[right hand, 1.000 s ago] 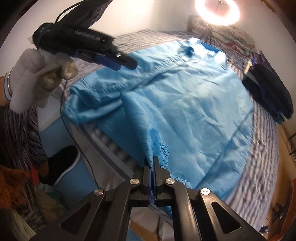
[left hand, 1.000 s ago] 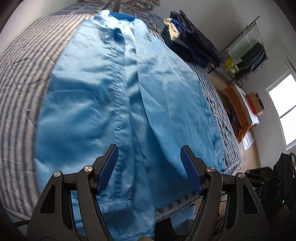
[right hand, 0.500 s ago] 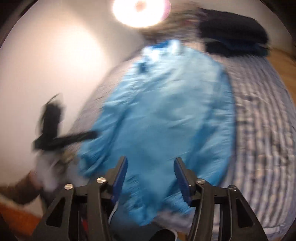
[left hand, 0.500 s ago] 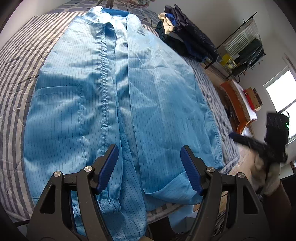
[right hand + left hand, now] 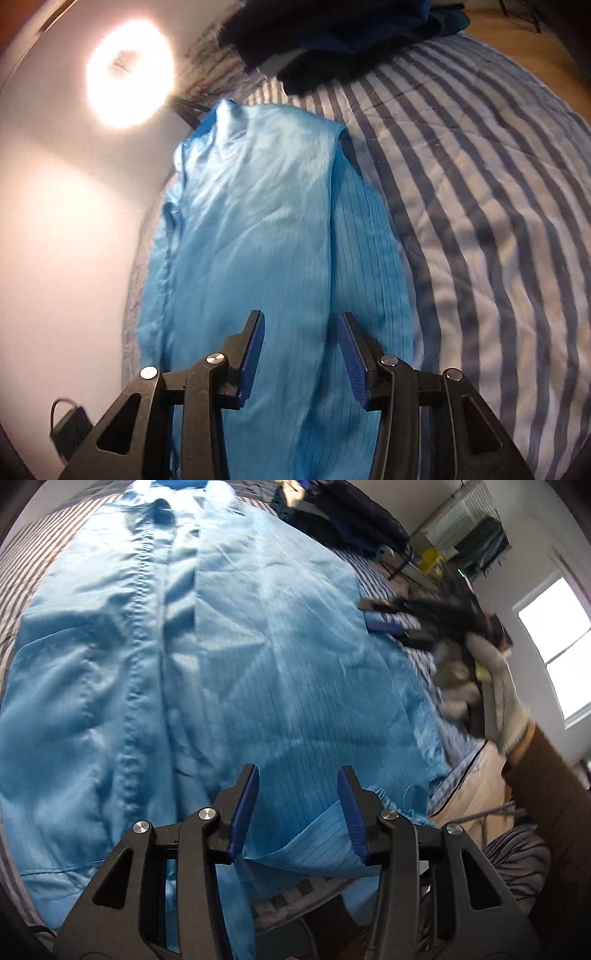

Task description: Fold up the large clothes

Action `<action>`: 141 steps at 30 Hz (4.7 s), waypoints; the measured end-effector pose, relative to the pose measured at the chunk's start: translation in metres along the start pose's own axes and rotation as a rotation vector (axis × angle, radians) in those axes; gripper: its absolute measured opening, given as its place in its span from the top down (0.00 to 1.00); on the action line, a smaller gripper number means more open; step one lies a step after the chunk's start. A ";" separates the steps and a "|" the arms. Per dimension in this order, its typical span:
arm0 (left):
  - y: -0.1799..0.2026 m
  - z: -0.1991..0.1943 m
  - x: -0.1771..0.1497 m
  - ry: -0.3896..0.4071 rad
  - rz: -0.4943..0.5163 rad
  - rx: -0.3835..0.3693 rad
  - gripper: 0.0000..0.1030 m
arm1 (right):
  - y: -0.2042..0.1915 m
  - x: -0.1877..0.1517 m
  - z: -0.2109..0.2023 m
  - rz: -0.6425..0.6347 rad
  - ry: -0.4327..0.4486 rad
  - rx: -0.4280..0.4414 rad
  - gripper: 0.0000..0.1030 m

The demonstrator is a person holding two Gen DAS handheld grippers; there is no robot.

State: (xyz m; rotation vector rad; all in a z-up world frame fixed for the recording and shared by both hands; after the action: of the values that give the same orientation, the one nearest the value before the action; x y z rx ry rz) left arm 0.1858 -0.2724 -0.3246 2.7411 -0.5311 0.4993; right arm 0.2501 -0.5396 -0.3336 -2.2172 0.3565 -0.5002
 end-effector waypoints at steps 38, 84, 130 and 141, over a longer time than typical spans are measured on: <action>0.121 -0.010 -0.030 -0.026 0.195 -0.246 0.64 | 0.005 -0.055 -0.044 -0.078 -0.095 -0.170 0.95; 0.081 -0.034 -0.020 0.136 0.173 -0.073 0.64 | -0.044 -0.086 -0.046 -0.090 -0.054 -0.189 1.00; -0.128 -0.136 0.016 0.343 -0.219 0.046 0.64 | -0.233 -0.140 0.043 -0.578 -0.282 -0.059 0.67; -0.086 -0.092 0.049 0.253 -0.090 0.017 0.64 | -0.177 -0.011 0.023 -0.395 -0.093 -0.027 0.53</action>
State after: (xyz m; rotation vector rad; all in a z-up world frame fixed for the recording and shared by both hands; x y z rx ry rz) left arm 0.2380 -0.1781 -0.2426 2.6491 -0.3394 0.8155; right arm 0.2662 -0.4087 -0.2126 -2.3351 -0.1298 -0.5990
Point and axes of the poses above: each gripper's, at about its wrist camera, not at the fingertips, and z roughly the way its jaws point, y to its right, x to its top, the point moved 6 cm from there along z, roughly the way its jaws point, and after that the axes turned 14 degrees about x, right-handed, at the moved point
